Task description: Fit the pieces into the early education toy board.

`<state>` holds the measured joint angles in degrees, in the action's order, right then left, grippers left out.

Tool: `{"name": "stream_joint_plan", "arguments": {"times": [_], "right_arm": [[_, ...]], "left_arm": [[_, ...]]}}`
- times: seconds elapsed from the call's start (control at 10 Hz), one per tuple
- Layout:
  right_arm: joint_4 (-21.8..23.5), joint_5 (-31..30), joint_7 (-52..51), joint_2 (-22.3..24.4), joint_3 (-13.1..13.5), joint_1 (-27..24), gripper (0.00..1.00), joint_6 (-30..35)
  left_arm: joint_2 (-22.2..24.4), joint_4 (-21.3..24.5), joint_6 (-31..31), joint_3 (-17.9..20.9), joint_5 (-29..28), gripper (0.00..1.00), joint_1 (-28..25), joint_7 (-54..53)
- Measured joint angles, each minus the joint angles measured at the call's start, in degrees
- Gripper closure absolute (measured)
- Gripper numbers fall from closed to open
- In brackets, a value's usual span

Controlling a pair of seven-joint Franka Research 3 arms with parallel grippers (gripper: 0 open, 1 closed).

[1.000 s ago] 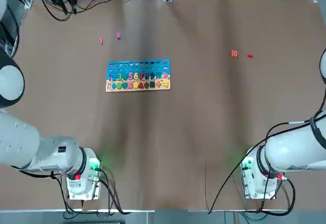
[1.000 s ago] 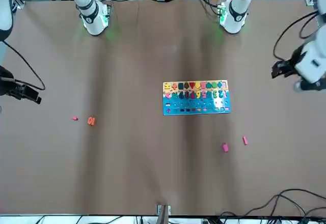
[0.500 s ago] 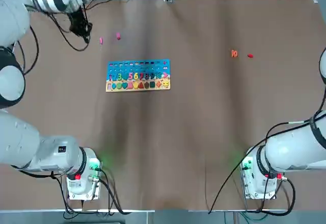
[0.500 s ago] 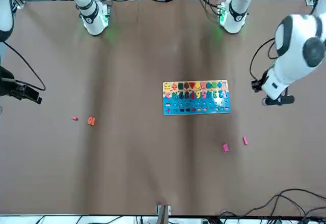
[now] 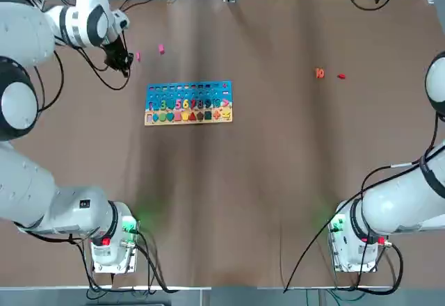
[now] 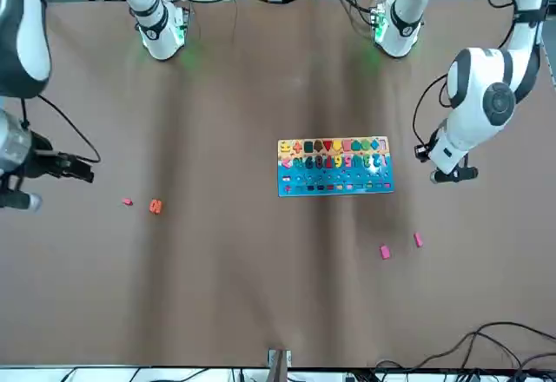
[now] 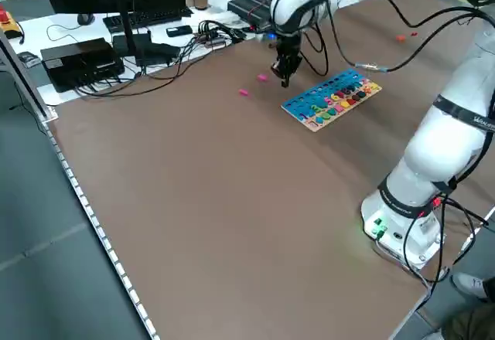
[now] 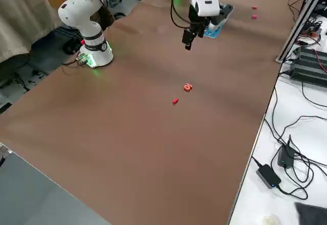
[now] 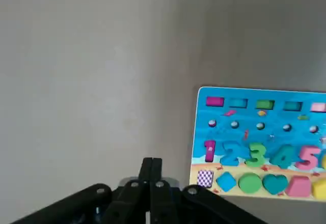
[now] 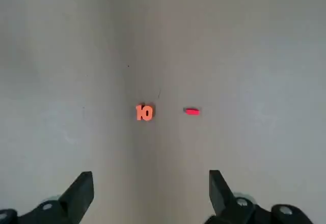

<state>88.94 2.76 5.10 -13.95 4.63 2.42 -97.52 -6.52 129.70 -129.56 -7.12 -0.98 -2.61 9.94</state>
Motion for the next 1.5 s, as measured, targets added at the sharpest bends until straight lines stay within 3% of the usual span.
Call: {"name": "stream_joint_plan", "arguments": {"times": [0.2, 0.4, 0.8, 1.0, 1.3, 1.5], "right_arm": [[0.9, -0.6, 0.0, -2.3, 0.0, 0.2, 0.00, -1.9], [3.6, -0.7, 0.6, -5.6, 0.0, 0.7, 0.00, -8.6], [16.9, -0.7, 2.6, -10.7, -0.2, 3.4, 0.00, -32.1], [20.4, 0.8, 3.5, -13.3, -0.3, 4.2, 0.00, -40.0], [22.3, 1.7, 3.6, -15.5, -0.3, 4.3, 0.02, -42.3], [22.5, 1.8, 3.7, -16.0, -0.4, 4.7, 0.11, -40.6]], "left_arm": [[-2.7, 1.9, -4.3, -0.2, 0.0, 0.99, 0.2, 1.1], [-5.5, 3.0, -6.9, -0.6, 0.0, 0.99, 1.0, 2.9], [-11.6, 3.3, -12.2, -0.6, 0.0, 0.99, 2.3, 4.8], [-13.7, 3.3, -13.0, -0.5, 0.0, 0.99, 2.3, 4.9], [-14.0, 3.3, -13.1, -0.5, 0.0, 0.99, 2.3, 5.2], [-14.0, 3.3, -13.1, -0.5, 0.0, 0.99, 2.3, 5.2]]}}
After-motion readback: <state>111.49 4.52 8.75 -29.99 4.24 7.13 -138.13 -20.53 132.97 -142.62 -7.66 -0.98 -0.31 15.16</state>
